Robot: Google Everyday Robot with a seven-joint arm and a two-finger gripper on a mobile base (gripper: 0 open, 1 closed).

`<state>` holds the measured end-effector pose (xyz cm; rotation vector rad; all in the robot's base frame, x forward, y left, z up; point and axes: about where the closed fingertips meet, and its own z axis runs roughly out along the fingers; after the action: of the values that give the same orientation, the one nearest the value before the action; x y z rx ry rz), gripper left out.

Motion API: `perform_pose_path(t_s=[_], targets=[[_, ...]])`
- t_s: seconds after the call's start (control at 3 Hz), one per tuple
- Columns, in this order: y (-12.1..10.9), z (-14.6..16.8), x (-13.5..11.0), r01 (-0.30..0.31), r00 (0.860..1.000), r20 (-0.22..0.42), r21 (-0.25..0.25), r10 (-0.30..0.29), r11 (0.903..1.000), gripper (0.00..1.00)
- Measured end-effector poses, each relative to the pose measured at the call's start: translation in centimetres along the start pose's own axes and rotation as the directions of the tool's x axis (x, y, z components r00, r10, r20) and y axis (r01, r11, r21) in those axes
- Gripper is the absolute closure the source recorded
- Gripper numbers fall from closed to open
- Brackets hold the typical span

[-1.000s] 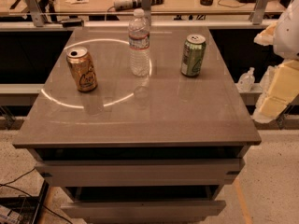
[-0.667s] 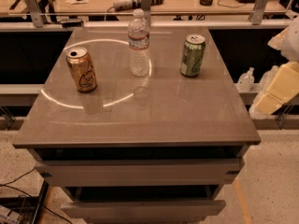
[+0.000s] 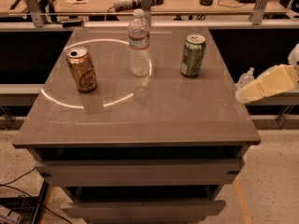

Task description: Pick green can

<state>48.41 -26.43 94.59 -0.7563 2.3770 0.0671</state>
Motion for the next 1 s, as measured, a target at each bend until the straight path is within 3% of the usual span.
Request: perform_pose_path(t_s=[0.33, 0.67, 1.0], targets=[[-3.2, 1.8, -1.9, -0.102, 0.985, 0.142, 0.032, 0.096, 0.9943, 0.00], [-7.2, 4.2, -5.5, -0.094, 0.947, 0.314, 0.049, 0.073, 0.9944, 0.00], [-9.8, 6.5, -8.9, 0.009, 0.915, 0.403, 0.051, -0.029, 0.9986, 0.00]])
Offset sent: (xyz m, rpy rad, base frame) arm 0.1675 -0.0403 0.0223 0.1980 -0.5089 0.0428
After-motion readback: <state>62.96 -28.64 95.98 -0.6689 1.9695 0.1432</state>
